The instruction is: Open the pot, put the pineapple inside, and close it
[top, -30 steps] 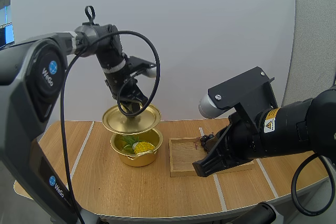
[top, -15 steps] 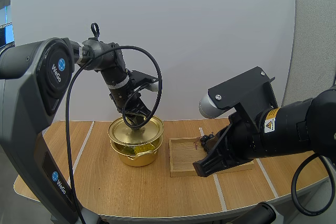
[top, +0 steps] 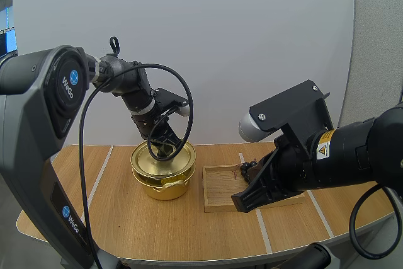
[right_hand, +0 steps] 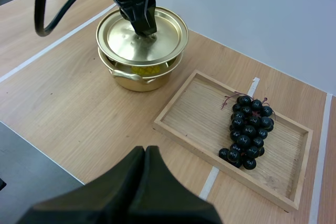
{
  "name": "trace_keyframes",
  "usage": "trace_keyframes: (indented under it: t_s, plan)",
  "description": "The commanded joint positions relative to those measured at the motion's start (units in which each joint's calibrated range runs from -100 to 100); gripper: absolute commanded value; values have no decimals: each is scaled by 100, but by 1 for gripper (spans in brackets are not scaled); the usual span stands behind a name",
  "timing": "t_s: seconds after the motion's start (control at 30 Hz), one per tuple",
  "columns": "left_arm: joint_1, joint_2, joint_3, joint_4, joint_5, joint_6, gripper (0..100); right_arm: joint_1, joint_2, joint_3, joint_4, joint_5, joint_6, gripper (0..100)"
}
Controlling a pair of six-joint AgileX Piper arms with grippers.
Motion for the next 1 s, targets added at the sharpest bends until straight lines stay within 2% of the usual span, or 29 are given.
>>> trace_keyframes:
  t_s: [0.0,0.5,0.97]
  plan:
    - [-8,102,16,-93,-120,24,0,-19,-40,25,-60,0,-18,0]
    - [-8,423,16,-4,-373,24,0,-34,-40,25,-57,0,-18,0]
    - [-8,727,16,46,148,24,0,-34,-40,25,-57,0,-18,0]
